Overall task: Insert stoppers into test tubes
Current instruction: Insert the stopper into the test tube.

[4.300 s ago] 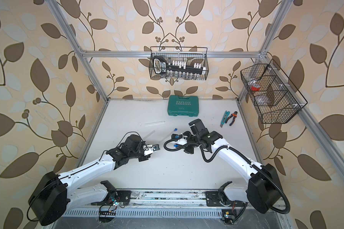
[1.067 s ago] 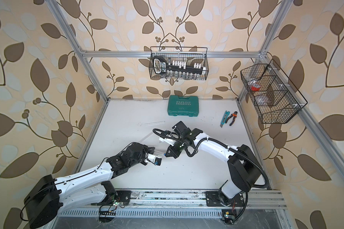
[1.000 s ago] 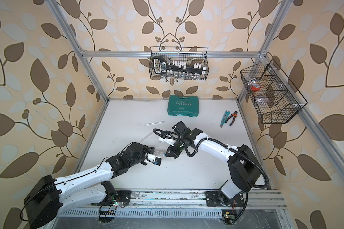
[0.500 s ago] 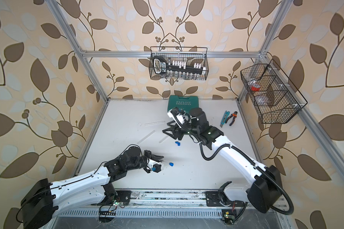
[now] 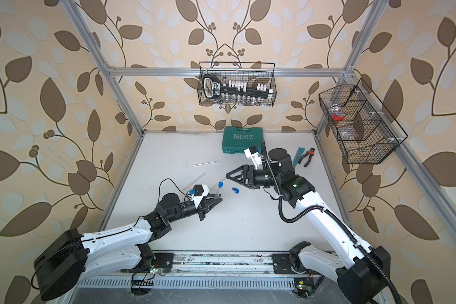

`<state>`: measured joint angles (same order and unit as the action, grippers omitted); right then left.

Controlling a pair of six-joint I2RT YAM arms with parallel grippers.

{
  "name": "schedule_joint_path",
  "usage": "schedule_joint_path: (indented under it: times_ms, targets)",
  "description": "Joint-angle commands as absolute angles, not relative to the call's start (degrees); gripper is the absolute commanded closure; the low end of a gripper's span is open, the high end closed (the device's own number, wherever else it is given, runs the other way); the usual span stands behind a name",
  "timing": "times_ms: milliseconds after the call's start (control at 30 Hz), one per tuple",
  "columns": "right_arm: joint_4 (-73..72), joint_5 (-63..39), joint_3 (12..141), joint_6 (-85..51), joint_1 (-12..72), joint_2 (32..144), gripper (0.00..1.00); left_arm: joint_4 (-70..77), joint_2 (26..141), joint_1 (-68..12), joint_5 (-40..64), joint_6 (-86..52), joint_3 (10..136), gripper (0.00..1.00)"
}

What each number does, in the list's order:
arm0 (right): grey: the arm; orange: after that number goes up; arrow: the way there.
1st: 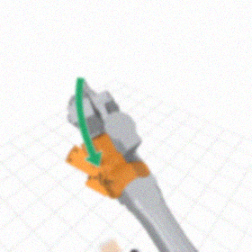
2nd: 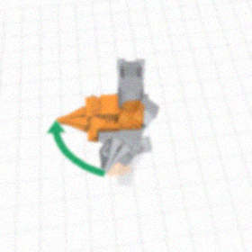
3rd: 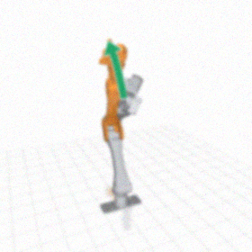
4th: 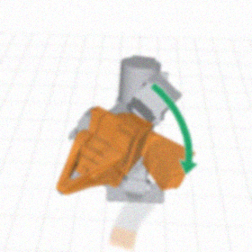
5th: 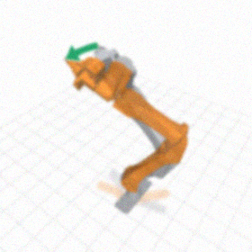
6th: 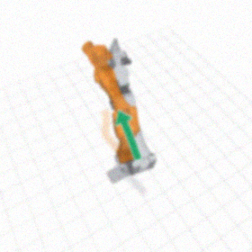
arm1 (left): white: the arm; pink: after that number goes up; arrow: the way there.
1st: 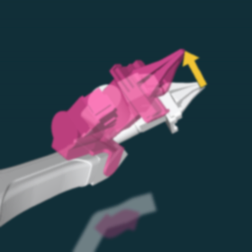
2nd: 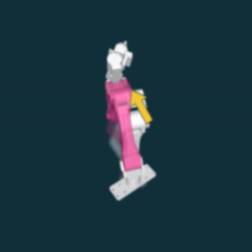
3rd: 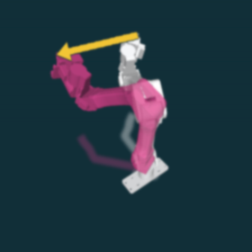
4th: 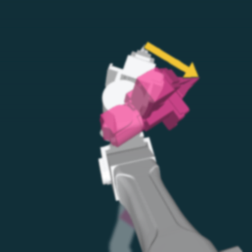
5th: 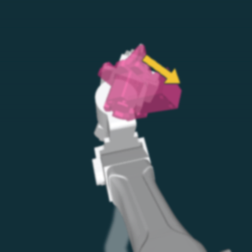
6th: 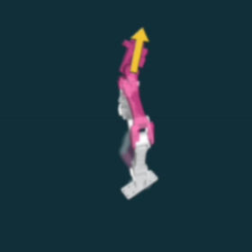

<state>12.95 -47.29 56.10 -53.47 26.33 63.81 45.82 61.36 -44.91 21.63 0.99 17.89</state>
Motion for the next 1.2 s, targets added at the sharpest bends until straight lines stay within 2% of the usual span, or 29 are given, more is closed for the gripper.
schedule_joint_path:
  times_ms: [0,267,667,833,1167]
  targets:
    - [6.73,-54.28,56.06,-64.04,26.90,64.35,0.31,54.09,61.86,-44.56,24.35,-3.58,19.45,1.00]
    - [7.92,-55.85,57.13,-63.71,28.90,67.47,0.31,55.25,63.06,-44.59,26.63,-3.11,20.53,1.00]
    - [7.56,-55.22,53.44,-65.62,29.66,68.38,0.44,61.03,64.12,-44.56,29.61,-4.61,21.40,1.00]
    - [5.84,-54.63,50.38,-68.98,29.63,68.20,0.46,59.70,61.78,-44.58,31.64,-1.79,22.90,1.00]
    - [5.19,-53.88,46.75,-69.70,29.80,68.07,0.49,56.61,55.37,-44.65,27.41,4.81,25.74,1.00]
